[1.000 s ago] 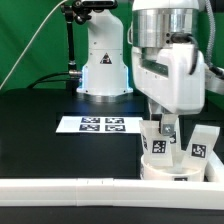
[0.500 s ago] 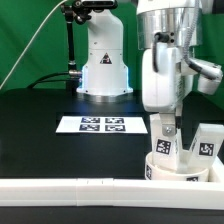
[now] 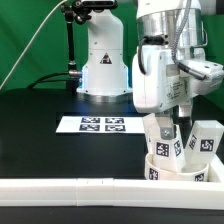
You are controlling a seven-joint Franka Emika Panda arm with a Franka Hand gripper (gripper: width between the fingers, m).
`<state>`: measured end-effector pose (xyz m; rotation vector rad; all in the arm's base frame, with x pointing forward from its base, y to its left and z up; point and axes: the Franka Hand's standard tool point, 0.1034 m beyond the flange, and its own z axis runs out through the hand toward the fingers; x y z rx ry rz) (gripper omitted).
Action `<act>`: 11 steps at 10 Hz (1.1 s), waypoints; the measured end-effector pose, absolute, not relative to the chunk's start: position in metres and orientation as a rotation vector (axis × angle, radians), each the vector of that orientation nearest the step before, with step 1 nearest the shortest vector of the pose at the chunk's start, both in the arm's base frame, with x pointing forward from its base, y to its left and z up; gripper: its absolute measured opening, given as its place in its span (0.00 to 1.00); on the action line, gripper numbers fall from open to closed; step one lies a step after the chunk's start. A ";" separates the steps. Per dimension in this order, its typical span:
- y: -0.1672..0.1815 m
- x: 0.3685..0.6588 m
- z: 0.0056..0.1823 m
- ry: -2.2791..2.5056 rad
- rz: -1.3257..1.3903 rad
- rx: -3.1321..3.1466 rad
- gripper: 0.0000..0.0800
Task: Assemble stool
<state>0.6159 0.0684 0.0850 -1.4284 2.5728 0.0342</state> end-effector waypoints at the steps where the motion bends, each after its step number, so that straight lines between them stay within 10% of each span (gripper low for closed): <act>1: 0.070 0.616 0.094 2.525 0.068 -1.531 0.79; 4: 0.071 0.625 0.125 2.384 0.099 -1.701 0.81; 11: 0.073 0.626 0.124 1.548 0.000 -2.585 0.81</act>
Offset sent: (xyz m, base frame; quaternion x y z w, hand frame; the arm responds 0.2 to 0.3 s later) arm 0.0080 0.0087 0.0365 -0.0532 -0.0333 -0.0311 0.9975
